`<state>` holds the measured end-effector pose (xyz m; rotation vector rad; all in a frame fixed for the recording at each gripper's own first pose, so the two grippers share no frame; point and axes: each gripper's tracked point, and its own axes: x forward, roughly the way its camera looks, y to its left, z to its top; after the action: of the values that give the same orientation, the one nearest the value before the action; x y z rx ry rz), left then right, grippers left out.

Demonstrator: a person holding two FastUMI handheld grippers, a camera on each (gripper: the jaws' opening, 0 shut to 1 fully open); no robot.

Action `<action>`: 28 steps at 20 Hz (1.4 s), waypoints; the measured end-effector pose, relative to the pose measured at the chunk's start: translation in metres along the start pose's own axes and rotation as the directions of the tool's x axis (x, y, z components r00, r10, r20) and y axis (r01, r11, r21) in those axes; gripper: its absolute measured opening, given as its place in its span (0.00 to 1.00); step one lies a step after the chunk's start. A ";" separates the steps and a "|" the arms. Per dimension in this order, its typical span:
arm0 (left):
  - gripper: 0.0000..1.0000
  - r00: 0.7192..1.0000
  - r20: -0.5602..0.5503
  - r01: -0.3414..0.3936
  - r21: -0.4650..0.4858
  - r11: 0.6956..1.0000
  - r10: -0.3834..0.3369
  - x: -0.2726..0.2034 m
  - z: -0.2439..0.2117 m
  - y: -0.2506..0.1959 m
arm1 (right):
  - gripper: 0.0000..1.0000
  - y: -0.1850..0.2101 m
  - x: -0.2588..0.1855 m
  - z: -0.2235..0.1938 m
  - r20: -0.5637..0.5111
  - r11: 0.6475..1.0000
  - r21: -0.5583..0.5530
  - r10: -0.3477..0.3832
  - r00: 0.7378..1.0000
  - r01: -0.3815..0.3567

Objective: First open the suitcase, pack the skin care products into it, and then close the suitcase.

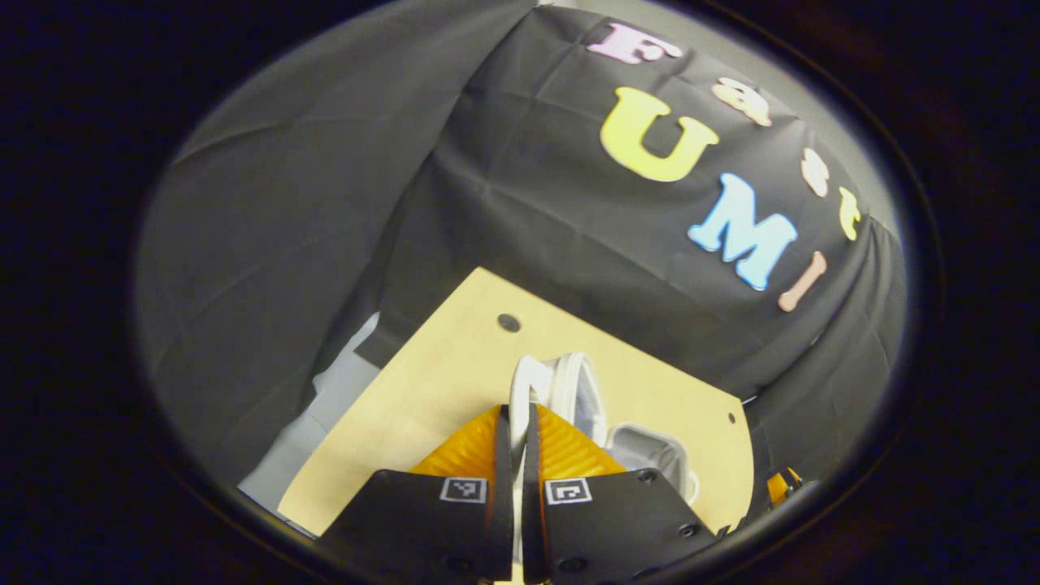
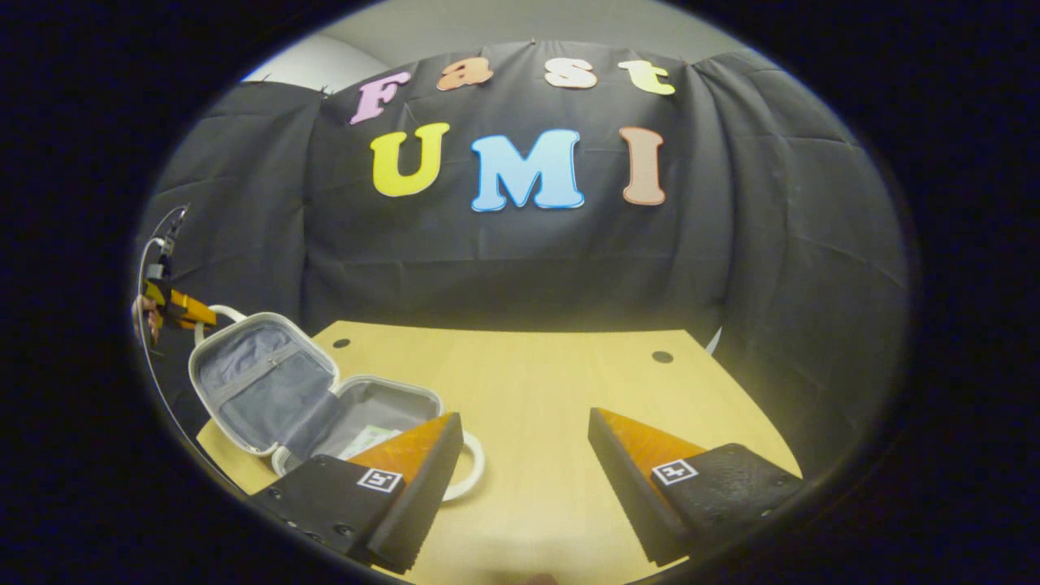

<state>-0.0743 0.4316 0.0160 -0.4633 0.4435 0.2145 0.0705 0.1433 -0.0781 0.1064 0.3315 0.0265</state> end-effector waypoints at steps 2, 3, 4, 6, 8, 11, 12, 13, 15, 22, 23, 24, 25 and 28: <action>0.12 0.998 0.031 0.044 0.063 0.997 -0.046 -0.007 -0.002 -0.056 | 0.95 -0.010 -0.002 0.007 0.025 1.000 0.000 0.003 1.000 -0.003; 0.12 0.996 0.038 0.071 0.093 0.993 -0.075 -0.010 -0.005 -0.086 | 0.95 -0.016 -0.003 0.008 0.035 1.000 0.002 0.005 0.999 -0.005; 0.12 0.993 0.048 0.099 0.114 0.989 -0.105 -0.012 -0.007 -0.116 | 0.95 -0.024 -0.003 0.011 0.042 1.000 0.005 0.007 0.999 -0.007; 0.12 0.983 0.040 0.171 0.139 0.975 -0.178 -0.019 -0.026 -0.179 | 0.95 -0.036 -0.005 0.011 0.049 1.000 0.016 0.015 0.999 -0.016; 0.12 0.974 0.018 0.219 0.170 0.961 -0.225 -0.018 -0.056 -0.230 | 0.95 -0.054 -0.010 0.010 0.056 0.999 0.025 0.020 0.998 -0.021; 0.12 0.965 -0.048 0.262 0.197 0.945 -0.257 -0.001 -0.119 -0.292 | 0.95 -0.080 -0.010 0.011 0.063 0.999 0.022 0.029 0.998 -0.031; 0.12 0.961 -0.074 0.275 0.201 0.940 -0.265 0.008 -0.143 -0.308 | 0.95 -0.088 -0.013 0.011 0.068 0.999 0.020 0.037 0.997 -0.038; 0.12 0.960 -0.099 0.277 0.210 0.938 -0.262 0.017 -0.167 -0.323 | 0.95 -0.095 -0.014 0.007 0.072 0.999 0.019 0.042 0.997 -0.044; 0.13 0.958 -0.146 0.275 0.238 0.932 -0.245 0.034 -0.214 -0.344 | 0.95 -0.110 -0.015 0.003 0.068 0.998 0.019 0.056 0.996 -0.057; 0.17 0.953 -0.269 0.226 0.318 0.921 -0.141 0.089 -0.324 -0.357 | 0.95 -0.148 -0.024 -0.012 0.030 0.999 0.018 0.042 0.999 -0.042; 0.13 0.950 -0.283 0.224 0.332 0.916 -0.130 0.094 -0.333 -0.356 | 0.95 -0.151 -0.024 -0.013 0.024 0.999 0.025 0.032 0.999 -0.033; 0.13 0.948 -0.296 0.222 0.341 0.914 -0.120 0.099 -0.344 -0.356 | 0.95 -0.152 -0.024 -0.015 0.016 0.999 0.031 0.022 1.000 -0.022; 0.13 0.946 -0.305 0.220 0.350 0.910 -0.111 0.102 -0.350 -0.355 | 0.95 -0.152 -0.024 -0.015 0.010 0.999 0.036 0.013 1.000 -0.013; 0.13 0.946 -0.307 0.219 0.388 0.895 -0.099 0.111 -0.362 -0.358 | 0.95 -0.151 -0.023 -0.009 0.015 1.000 0.026 0.006 1.000 -0.007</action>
<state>-0.0014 -0.0422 -0.1879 -0.1026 0.7085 -0.1126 0.0472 -0.0067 -0.0954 0.1334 0.3167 0.0277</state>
